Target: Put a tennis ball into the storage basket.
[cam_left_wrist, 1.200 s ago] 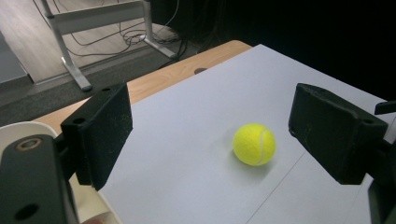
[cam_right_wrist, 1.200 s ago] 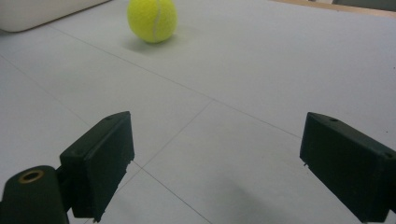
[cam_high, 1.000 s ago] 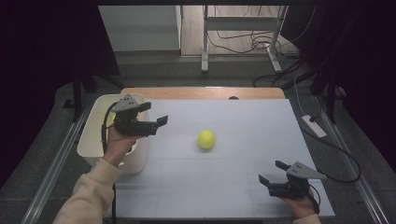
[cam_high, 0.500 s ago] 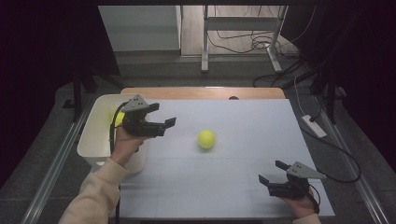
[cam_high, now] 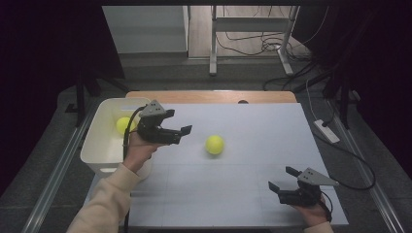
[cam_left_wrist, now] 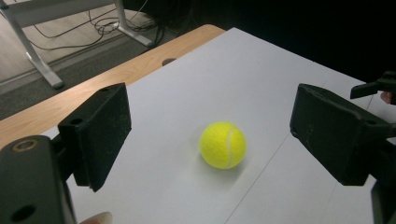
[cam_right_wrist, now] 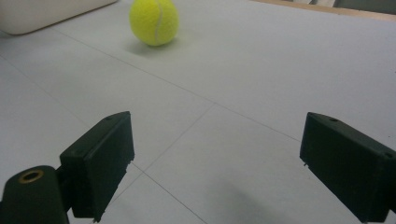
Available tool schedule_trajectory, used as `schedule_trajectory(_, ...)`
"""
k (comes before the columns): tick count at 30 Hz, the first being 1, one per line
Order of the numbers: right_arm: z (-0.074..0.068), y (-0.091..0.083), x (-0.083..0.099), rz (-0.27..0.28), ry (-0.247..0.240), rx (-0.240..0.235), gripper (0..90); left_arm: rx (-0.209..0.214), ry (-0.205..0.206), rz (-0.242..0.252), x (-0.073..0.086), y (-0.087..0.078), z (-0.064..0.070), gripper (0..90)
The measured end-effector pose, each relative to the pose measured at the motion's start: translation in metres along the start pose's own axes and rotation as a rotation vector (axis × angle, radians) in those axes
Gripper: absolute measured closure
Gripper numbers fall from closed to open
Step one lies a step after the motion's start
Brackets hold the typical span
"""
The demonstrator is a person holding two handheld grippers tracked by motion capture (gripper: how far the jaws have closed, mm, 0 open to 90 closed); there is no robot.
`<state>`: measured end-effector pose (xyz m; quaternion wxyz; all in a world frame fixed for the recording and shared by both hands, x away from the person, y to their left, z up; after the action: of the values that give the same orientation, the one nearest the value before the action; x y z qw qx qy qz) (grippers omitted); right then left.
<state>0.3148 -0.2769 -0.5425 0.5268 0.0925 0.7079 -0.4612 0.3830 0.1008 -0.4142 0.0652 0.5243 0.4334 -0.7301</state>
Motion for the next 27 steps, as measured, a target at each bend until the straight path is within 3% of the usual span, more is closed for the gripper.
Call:
schedule_trajectory(12, -0.001, 0.001, -0.001, 0.001, 0.005, -0.005, 9.7, 0.033, 0.000, -0.053, -0.002, 0.012, 0.012, 13.6)
schedule_trajectory(21, -0.001, 0.003, -0.003, 0.007, 0.005, -0.010, 9.7, 0.045, 0.037, -0.080, -0.005, 0.023, 0.024, 12.8)
schedule_trajectory(27, -0.002, 0.004, -0.002, 0.003, 0.008, -0.017, 9.7, 0.086, 0.027, -0.085, -0.008, 0.029, 0.026, 12.8)
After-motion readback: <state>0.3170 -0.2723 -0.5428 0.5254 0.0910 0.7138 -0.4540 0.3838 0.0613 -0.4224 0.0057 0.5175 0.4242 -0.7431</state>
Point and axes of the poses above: each handheld gripper's, and its own axes: y roughly forward along the jaws, x roughly out of its underside, z roughly to its right, the point moved 7 cm from there along y, roughly forward along the jaws, and after that the axes turned 7 degrees about -z, right-handed, at the moved point
